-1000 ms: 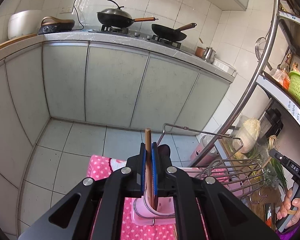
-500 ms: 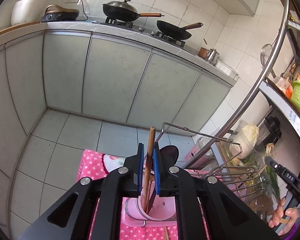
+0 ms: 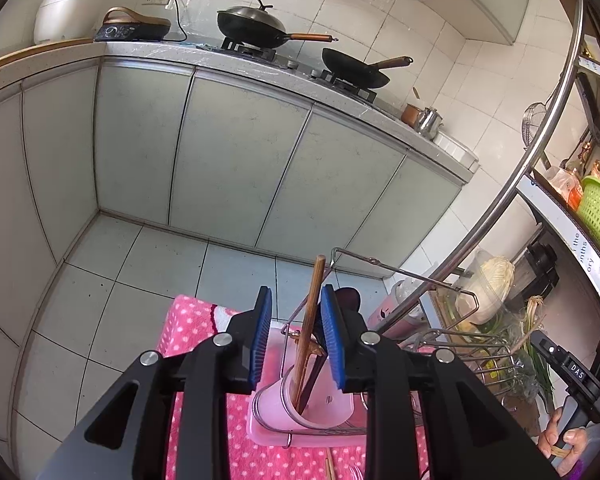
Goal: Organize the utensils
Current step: 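Open the left tool to release its chopstick while the right releases its chopstick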
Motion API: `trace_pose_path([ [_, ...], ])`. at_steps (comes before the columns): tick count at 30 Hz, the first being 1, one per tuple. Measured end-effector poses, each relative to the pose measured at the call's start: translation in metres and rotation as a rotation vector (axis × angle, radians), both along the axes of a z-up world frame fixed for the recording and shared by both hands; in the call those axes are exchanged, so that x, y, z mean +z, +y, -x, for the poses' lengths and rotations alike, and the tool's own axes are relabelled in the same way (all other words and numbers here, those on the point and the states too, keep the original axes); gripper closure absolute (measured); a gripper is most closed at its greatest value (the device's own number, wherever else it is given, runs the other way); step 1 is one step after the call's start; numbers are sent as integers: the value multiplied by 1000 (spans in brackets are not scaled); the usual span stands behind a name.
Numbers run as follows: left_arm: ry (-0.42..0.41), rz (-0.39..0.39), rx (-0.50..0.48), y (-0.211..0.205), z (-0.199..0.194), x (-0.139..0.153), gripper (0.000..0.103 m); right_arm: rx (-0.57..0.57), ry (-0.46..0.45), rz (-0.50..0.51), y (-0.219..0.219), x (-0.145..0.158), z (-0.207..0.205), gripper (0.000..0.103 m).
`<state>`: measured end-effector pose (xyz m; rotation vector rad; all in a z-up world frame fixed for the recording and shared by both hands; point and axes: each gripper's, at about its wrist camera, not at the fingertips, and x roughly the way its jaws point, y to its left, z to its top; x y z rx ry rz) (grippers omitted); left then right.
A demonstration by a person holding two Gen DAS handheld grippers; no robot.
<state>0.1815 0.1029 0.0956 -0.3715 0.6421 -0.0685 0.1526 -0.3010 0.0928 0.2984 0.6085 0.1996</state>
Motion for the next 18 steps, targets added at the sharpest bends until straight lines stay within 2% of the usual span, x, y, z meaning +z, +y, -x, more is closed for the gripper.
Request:
trace_pose_path([
  [11,-59,-12,0,-1,49,8,73,6,-29,4,6,-8,54,63],
  [14,-69,-18,-29,-8,69,5,73,5,-47,34,14,-16,72,63],
  [18,-49,-24,-70,-17,87,-5,73,26,-16,35,25,-34,86,63],
])
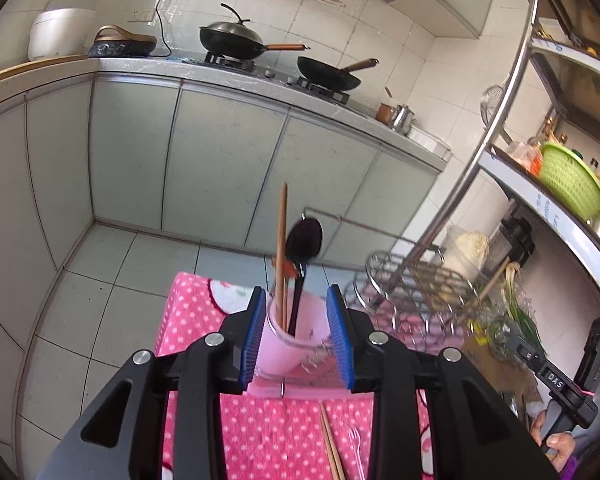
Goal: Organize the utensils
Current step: 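Open the left tool to release its chopstick while the right releases its chopstick, then grasp the clear plastic fork with the right tool while the left grasps a wooden chopstick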
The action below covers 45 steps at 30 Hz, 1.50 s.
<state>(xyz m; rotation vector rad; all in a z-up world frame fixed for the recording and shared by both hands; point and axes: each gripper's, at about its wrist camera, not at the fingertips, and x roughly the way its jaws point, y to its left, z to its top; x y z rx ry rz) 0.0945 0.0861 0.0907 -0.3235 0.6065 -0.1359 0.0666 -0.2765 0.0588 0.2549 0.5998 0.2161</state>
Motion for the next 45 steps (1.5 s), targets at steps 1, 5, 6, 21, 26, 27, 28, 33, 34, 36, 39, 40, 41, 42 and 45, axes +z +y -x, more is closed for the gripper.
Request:
trace_pose_path([
  [1,8,1,-9,-3,4,-5,73,9,13,-6,2,-5,3,63],
  [5,62,0,-39,-14,14,-28,73,57,85,-30,16,-31,10,63],
  [6,74,1,-43,-15,15,-34,73,69,107,-35,20,-38,9,63],
  [21,275,21,-139,-37,19,-115,73,187,436,-21,95,-142,-15,63],
  [26,361,66,-175,-48,11,-140,73,205,463,43,117,-164,-22,63],
  [27,375,69,-180,-51,9,-145,73,214,459,55,121,-167,-23,63],
  [28,386,69,-183,-53,7,-148,73,217,457,72,125,-170,-25,63],
  [33,432,62,-200,-67,-2,-165,74,218,466,105,134,-186,-27,84],
  [34,440,57,-203,-70,-3,-168,74,220,462,100,132,-186,-28,86],
  [36,460,45,-209,-76,-7,-174,75,220,454,100,130,-184,-28,88],
  [39,506,49,-220,-85,-15,-185,75,188,447,95,117,-180,-28,88],
  [40,519,54,-220,-87,-18,-189,75,183,449,73,111,-179,-27,88],
  [41,534,58,-223,-89,-22,-192,75,175,450,48,104,-179,-27,88],
  [42,549,60,-225,-91,-26,-196,77,164,447,32,98,-177,-26,88],
  [45,582,82,-228,-100,-38,-202,79,142,437,-6,84,-174,-23,88],
])
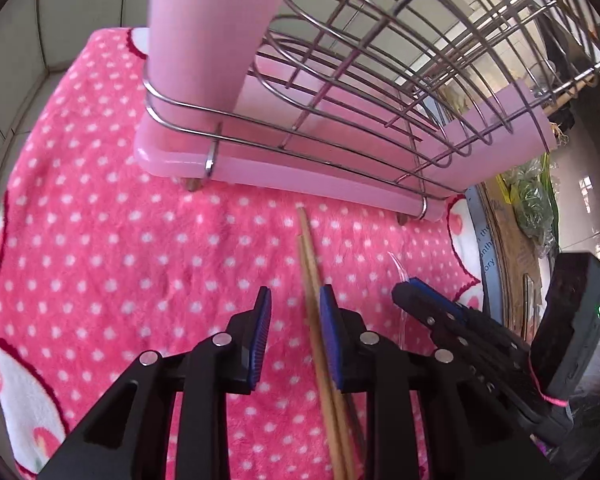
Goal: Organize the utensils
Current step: 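Grasp the clear plastic fork with the right tool while the left grasps a wooden chopstick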
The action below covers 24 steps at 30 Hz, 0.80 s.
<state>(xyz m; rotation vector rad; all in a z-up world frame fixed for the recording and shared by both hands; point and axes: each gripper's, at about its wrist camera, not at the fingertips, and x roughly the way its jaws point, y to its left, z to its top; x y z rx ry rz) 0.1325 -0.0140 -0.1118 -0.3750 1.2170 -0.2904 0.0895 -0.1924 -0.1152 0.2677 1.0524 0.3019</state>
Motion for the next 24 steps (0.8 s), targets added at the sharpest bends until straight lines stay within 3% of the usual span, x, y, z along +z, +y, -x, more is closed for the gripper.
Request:
trace_pose_path([
  [4,13,-35,-4,-17,-15,-4,79,-16,-3,-28,-14,1,3,88],
  [11,27,-183,-24,-50,-33,-17,79,1,11,-58,-16,-3,4,88],
  [13,27,-194,-21,-52,-38,-20,80,5,13,-62,-11,-6,3,88],
  [15,26,-210,-14,-53,-43,-22,91,3,20,-65,-16,-6,5,88],
  [24,55,-115,23,-17,-47,-12,97,0,41,-84,-21,-14,4,88],
])
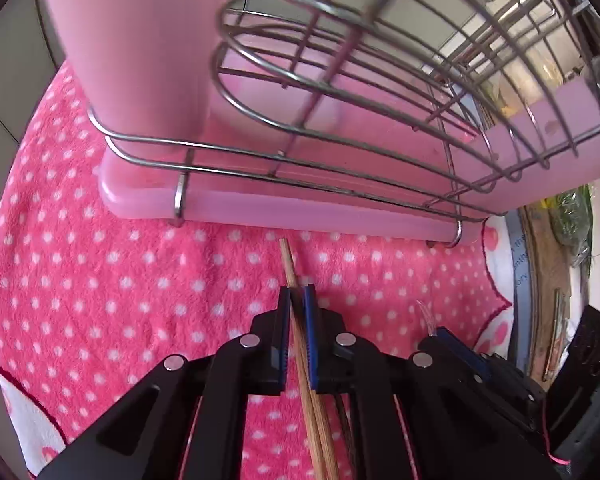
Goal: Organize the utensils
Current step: 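Grasp the clear plastic fork with the right tool while the left grasps a wooden chopstick, then lift the held fork and chopstick up toward the pink cups with both tools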
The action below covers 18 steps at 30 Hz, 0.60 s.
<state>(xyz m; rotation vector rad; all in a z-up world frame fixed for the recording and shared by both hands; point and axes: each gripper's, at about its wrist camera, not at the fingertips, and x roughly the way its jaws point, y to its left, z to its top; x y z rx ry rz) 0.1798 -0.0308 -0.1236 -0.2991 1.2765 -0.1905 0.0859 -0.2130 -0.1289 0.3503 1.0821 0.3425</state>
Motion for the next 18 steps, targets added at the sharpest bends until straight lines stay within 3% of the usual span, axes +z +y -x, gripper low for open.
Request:
trace_pose_path([
  [5,-27,-16,-7,17,3,15,98,-2,10,-6,0,-4,-2,88],
  [8,-27,-81,-27,30,7,14,98,-3,22,-14,-1,-7,-3,88],
  [18,81,-117,-55,39,-7,-5,97,23,70,-8,0,-7,-12,87],
])
